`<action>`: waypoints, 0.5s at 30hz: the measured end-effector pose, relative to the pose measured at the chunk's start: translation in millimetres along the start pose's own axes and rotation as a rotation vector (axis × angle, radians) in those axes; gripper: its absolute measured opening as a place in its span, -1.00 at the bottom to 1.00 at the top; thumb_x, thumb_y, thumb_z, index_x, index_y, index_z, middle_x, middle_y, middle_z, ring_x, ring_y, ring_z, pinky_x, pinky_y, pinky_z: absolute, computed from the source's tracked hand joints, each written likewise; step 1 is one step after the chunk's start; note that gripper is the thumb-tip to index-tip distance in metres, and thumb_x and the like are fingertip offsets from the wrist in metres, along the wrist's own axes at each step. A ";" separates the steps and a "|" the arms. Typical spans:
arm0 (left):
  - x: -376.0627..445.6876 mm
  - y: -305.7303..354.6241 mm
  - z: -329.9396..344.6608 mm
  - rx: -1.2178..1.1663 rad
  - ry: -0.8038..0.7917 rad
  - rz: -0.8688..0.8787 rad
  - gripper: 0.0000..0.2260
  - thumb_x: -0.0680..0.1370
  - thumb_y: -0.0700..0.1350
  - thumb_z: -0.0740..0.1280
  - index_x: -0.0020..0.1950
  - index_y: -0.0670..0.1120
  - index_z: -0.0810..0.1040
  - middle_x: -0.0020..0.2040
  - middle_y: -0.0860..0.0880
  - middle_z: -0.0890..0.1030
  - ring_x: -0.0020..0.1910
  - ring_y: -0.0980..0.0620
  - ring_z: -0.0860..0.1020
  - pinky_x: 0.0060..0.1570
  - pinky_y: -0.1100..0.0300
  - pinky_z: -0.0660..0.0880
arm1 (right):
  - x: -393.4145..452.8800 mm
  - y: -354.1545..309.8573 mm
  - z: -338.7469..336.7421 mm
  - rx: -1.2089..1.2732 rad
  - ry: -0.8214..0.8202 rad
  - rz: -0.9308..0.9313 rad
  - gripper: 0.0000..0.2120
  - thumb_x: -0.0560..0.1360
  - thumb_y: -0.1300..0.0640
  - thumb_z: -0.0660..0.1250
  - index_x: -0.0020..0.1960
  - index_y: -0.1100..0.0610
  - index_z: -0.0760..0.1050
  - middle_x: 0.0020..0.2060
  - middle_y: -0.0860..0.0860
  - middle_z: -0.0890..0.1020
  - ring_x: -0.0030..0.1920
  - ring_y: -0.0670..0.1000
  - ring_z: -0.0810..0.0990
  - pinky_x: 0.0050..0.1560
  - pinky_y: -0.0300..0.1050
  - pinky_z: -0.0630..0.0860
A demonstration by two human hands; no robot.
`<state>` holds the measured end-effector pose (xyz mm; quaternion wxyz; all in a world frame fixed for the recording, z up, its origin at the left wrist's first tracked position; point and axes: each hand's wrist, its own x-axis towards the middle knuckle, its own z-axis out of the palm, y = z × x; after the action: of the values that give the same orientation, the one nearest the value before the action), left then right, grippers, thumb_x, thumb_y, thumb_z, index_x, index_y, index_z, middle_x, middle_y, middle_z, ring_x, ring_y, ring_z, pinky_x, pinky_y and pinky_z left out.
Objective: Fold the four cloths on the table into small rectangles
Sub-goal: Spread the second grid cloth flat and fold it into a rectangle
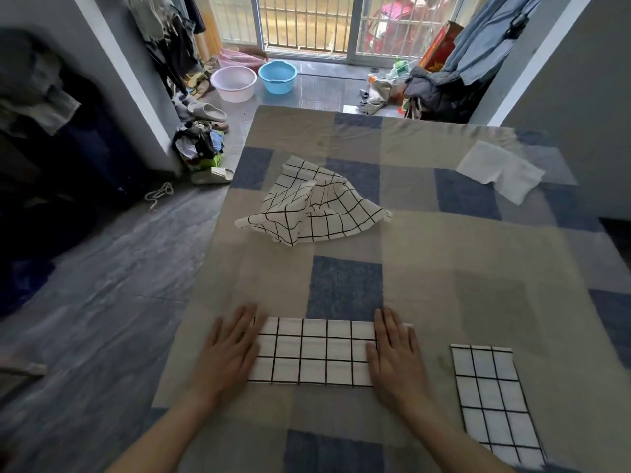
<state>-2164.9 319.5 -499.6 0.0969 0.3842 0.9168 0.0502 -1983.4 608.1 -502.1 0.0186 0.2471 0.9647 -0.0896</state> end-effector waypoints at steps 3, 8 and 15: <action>-4.0 -10.9 -3.3 -0.040 0.025 -0.205 -0.44 0.61 0.15 -0.22 0.59 0.03 -0.09 0.59 0.05 -0.12 0.56 0.09 -0.19 0.49 -0.01 -0.24 | -0.4 1.1 0.1 0.004 0.000 0.002 -0.39 0.59 -0.10 -0.09 0.58 0.10 -0.04 0.57 0.02 0.03 0.56 -0.04 -0.08 0.50 0.03 -0.13; 28.0 80.6 -20.2 -0.162 0.243 -0.082 -0.47 0.60 0.00 0.01 0.56 -0.14 0.15 0.59 -0.06 0.05 0.56 -0.03 0.02 0.49 0.00 -0.13 | 1.0 -2.2 -0.8 0.019 -0.007 0.024 -0.39 0.57 -0.09 -0.03 0.57 0.11 0.03 0.56 0.04 0.12 0.55 -0.03 0.02 0.49 0.06 -0.06; 40.4 206.6 25.8 -0.186 0.042 0.146 -0.50 0.61 0.03 0.06 0.53 -0.08 0.26 0.58 -0.01 0.11 0.53 -0.02 0.17 0.42 -0.03 0.06 | 1.9 3.9 3.3 -0.090 -0.120 -0.027 -0.34 0.51 -0.07 0.00 0.55 0.17 0.11 0.55 0.09 0.14 0.55 0.05 0.01 0.46 0.10 -0.08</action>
<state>-2043.5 493.4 -496.0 0.1091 0.4380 0.8797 0.1500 -1983.2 611.8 -506.1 0.0865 0.2272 0.9681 -0.0610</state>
